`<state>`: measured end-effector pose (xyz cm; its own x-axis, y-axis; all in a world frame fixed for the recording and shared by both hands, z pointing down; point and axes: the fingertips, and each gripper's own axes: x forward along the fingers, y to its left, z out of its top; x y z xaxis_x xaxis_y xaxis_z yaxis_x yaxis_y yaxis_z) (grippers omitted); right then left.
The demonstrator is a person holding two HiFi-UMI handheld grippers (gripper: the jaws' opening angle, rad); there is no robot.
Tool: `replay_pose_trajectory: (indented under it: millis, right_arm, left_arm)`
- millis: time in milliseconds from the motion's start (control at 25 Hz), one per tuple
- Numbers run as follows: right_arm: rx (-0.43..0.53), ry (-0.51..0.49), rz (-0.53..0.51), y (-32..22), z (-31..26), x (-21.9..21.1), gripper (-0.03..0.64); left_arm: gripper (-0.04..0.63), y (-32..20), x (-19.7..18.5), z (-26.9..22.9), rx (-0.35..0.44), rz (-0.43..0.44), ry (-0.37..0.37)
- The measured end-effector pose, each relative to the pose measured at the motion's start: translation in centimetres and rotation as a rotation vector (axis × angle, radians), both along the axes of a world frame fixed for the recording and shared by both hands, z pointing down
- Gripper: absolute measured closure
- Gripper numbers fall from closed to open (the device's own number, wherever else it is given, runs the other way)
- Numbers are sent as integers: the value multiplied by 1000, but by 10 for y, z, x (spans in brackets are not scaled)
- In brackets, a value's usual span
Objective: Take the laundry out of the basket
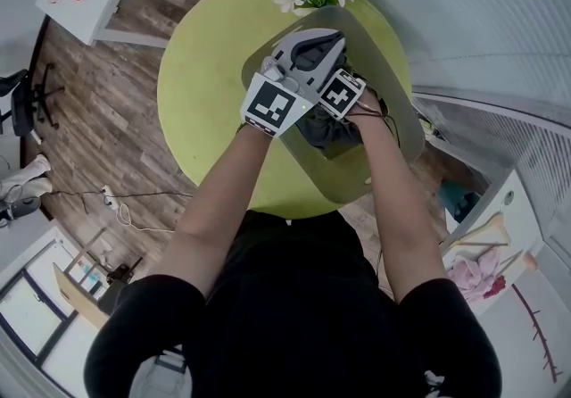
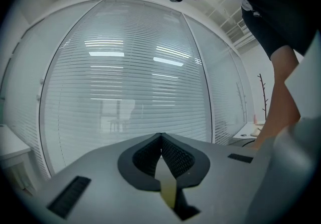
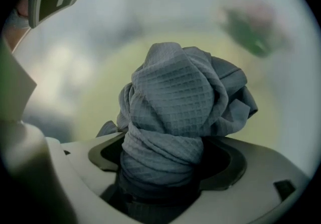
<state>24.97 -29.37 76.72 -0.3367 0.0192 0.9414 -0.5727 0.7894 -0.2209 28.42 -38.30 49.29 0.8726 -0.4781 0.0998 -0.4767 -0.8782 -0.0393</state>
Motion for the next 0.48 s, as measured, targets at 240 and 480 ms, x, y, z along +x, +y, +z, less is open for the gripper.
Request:
replay_pose_trajectory:
  millis: [240, 480]
  right_arm:
    - [-9, -35, -6, 1, 15, -3, 196]
    - [22, -47, 13, -4, 18, -3, 199]
  left_arm:
    - [586, -6, -3, 1, -9, -27, 7]
    - [586, -9, -8, 0, -7, -59, 22]
